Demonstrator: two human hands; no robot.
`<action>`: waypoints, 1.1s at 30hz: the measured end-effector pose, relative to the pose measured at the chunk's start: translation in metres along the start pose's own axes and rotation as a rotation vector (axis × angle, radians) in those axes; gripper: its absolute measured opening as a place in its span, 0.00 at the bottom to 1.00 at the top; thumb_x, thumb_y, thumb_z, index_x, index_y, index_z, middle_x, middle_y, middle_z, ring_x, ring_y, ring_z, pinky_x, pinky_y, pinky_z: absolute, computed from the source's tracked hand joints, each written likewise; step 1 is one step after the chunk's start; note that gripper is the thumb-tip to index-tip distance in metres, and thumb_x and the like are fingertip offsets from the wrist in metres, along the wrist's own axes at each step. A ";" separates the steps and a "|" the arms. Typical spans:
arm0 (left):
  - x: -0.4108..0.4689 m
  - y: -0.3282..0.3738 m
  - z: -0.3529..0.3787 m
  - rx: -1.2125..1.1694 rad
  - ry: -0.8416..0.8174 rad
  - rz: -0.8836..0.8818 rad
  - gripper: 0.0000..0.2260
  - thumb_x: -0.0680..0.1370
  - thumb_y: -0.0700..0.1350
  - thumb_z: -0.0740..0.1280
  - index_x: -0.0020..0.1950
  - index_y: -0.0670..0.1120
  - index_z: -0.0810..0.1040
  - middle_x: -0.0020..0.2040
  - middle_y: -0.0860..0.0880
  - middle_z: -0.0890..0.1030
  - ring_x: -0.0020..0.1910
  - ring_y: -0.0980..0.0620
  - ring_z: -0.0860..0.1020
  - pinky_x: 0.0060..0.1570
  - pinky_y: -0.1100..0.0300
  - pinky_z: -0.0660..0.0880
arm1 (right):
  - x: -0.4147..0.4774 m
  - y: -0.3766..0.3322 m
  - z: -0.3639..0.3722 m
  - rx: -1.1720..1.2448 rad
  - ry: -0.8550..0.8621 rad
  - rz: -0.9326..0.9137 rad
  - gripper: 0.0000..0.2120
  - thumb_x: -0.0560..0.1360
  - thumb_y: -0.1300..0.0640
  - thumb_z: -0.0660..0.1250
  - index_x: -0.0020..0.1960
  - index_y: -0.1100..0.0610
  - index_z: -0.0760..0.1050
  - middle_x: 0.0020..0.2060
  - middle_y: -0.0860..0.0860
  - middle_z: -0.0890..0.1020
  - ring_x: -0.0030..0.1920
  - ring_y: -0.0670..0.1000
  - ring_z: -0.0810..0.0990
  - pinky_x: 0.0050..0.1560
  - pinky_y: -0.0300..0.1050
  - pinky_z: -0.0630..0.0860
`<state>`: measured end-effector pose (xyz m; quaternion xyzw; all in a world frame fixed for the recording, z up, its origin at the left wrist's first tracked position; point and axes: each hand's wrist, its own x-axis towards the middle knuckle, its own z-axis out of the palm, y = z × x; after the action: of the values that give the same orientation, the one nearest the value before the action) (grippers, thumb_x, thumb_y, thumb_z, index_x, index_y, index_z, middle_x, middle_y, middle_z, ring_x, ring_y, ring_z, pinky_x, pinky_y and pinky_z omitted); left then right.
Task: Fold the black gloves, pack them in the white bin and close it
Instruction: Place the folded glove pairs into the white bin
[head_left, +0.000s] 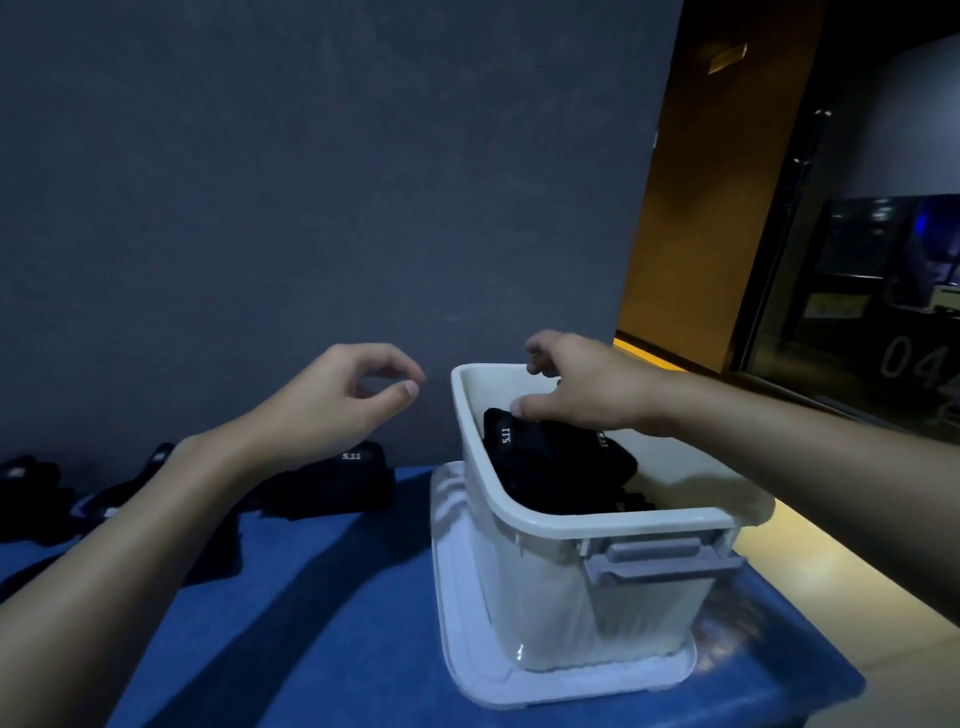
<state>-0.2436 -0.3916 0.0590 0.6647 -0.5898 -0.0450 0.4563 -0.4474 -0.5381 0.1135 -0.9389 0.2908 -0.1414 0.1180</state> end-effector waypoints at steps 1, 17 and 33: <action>-0.006 -0.003 -0.009 0.025 0.011 -0.019 0.03 0.78 0.51 0.68 0.50 0.57 0.81 0.51 0.61 0.83 0.51 0.46 0.83 0.54 0.42 0.79 | 0.002 -0.011 0.002 0.015 0.014 -0.032 0.34 0.74 0.48 0.72 0.75 0.56 0.62 0.67 0.50 0.74 0.67 0.51 0.73 0.66 0.46 0.71; -0.132 -0.089 -0.134 0.557 -0.045 -0.480 0.01 0.79 0.49 0.68 0.48 0.56 0.77 0.44 0.57 0.80 0.44 0.54 0.79 0.44 0.58 0.73 | 0.014 -0.180 0.126 0.177 -0.241 -0.237 0.17 0.76 0.53 0.67 0.64 0.54 0.70 0.56 0.52 0.76 0.55 0.54 0.77 0.57 0.49 0.77; -0.141 -0.131 -0.121 0.432 -0.233 -0.572 0.10 0.77 0.54 0.70 0.52 0.50 0.76 0.46 0.50 0.81 0.44 0.51 0.80 0.42 0.61 0.72 | 0.023 -0.183 0.221 0.408 -0.227 -0.046 0.26 0.75 0.42 0.68 0.67 0.54 0.67 0.53 0.49 0.77 0.59 0.53 0.78 0.62 0.52 0.73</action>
<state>-0.1164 -0.2228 -0.0251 0.8739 -0.4243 -0.1206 0.2044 -0.2619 -0.3735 -0.0328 -0.9119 0.2195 -0.0935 0.3339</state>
